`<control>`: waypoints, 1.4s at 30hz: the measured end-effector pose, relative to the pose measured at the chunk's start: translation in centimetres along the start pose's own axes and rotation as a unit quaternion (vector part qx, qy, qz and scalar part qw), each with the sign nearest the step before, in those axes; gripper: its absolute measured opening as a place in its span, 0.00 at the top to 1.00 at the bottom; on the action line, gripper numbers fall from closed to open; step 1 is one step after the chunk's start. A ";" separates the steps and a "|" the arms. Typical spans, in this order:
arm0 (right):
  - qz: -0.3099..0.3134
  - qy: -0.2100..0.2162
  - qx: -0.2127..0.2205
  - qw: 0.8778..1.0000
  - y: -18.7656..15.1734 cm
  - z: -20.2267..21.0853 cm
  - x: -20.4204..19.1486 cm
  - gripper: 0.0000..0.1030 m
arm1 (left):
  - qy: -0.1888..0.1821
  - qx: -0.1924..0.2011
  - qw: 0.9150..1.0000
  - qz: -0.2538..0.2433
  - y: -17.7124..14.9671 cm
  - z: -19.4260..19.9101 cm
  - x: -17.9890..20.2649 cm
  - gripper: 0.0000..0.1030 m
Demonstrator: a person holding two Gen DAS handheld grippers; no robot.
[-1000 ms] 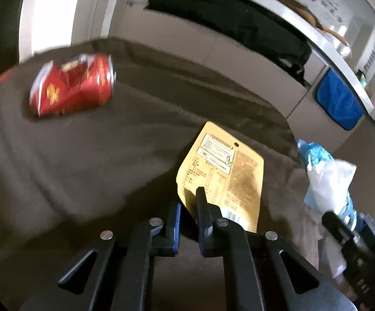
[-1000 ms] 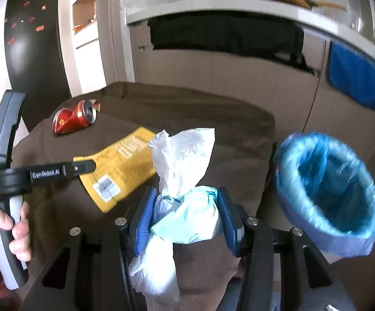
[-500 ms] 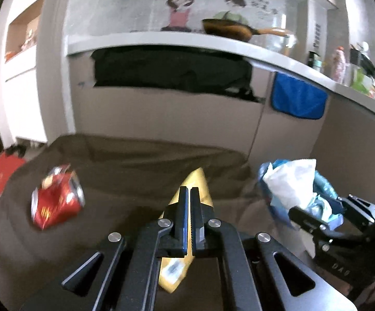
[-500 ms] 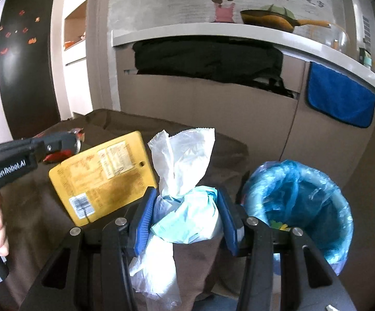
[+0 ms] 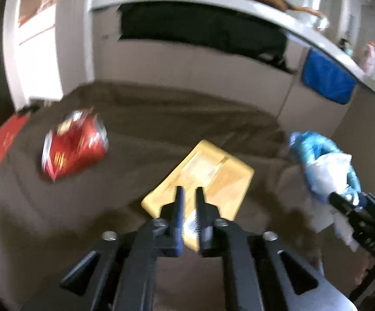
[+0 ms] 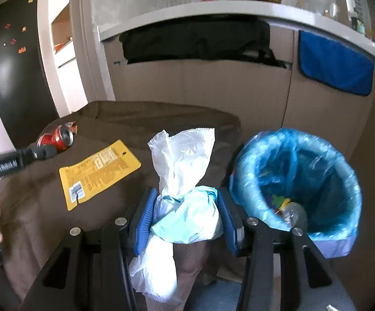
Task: Collect trash
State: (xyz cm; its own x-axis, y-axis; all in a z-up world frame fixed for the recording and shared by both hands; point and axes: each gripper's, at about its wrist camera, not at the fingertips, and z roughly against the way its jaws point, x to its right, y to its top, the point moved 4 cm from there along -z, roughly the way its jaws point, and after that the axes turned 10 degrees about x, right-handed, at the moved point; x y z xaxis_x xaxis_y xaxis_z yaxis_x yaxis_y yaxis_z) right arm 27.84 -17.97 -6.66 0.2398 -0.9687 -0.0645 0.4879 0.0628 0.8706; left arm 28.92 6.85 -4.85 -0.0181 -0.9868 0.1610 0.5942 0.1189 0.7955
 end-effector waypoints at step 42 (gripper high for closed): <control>0.012 0.059 -0.062 0.996 -0.8 -8.9 -4.2 0.58 | -0.061 -0.014 0.996 0.064 0.5 -6.6 1.0 1.00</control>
State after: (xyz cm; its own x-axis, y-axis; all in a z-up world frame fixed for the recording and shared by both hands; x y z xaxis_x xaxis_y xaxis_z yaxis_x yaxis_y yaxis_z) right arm 33.97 -11.85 -11.43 0.3459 -0.9320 -0.1087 0.5794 0.1211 0.8060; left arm 34.53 5.17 -8.18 -0.0377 -0.9428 0.3312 0.6208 0.2376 0.7471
